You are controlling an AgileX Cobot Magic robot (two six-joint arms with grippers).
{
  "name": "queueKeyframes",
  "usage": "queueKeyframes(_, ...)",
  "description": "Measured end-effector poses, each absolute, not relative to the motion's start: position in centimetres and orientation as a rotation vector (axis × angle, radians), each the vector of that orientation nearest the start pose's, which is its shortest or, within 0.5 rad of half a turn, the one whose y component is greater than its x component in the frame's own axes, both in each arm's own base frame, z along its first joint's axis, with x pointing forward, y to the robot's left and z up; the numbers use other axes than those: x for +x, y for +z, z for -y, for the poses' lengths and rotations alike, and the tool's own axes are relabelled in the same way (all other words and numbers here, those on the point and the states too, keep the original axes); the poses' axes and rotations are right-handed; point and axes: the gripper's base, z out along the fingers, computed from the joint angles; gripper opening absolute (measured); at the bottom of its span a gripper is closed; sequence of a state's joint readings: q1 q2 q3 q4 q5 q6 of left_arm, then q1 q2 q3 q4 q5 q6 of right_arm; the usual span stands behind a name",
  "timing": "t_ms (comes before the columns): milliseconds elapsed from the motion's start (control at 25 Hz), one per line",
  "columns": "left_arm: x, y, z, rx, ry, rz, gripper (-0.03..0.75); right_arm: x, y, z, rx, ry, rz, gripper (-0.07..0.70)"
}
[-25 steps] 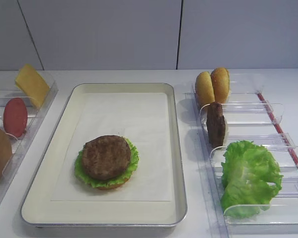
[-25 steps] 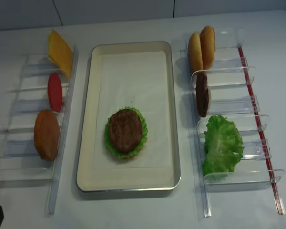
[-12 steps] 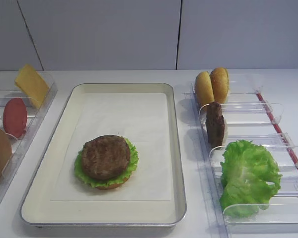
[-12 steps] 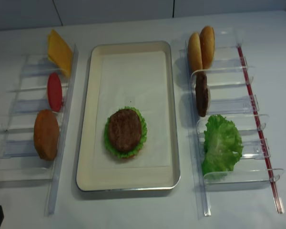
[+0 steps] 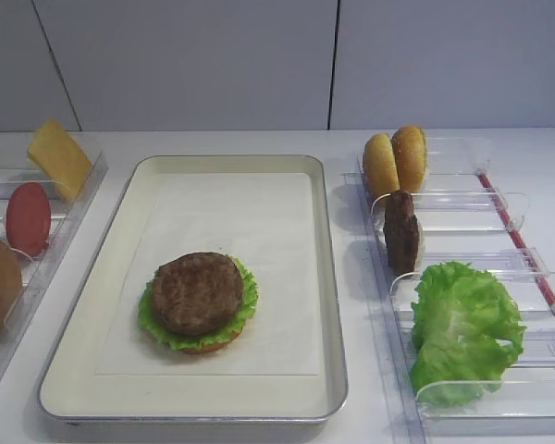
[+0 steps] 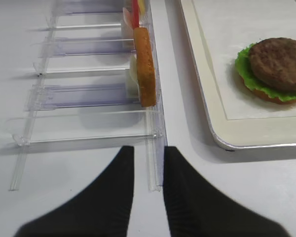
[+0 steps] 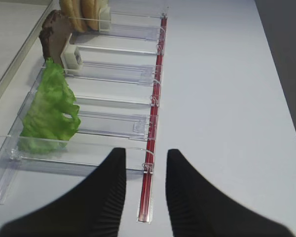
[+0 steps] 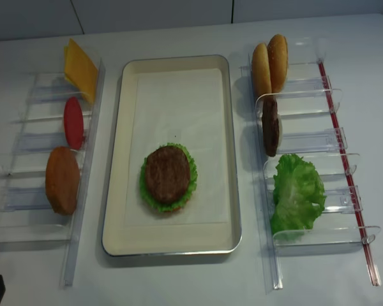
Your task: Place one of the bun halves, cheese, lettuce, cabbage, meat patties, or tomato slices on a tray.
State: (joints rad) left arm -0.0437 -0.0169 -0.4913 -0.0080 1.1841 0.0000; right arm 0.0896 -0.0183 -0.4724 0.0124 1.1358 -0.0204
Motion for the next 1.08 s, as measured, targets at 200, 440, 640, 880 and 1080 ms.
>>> queueKeyframes(200, -1.21, 26.51, 0.01, 0.048, -0.035, -2.159, 0.138, -0.79, 26.36, -0.03, -0.118, 0.056, -2.126, 0.246)
queueKeyframes(440, -1.21, 26.51, 0.01, 0.048, -0.035, -2.159, 0.138, -0.79, 26.36, -0.03, -0.118, 0.056, -2.126, 0.246)
queueKeyframes(640, -1.21, 26.51, 0.01, 0.048, -0.035, -2.159, 0.138, -0.79, 26.36, -0.03, -0.118, 0.056, -2.126, 0.246)
queueKeyframes(880, -1.21, 26.51, 0.01, 0.048, -0.035, -2.159, 0.138, -0.79, 26.36, -0.03, -0.118, 0.056, -2.126, 0.245)
queueKeyframes(1080, -1.21, 26.51, 0.01, 0.048, -0.035, -2.159, 0.138, -0.8, 26.36, -0.04, -0.118, 0.058, -2.126, 0.245)
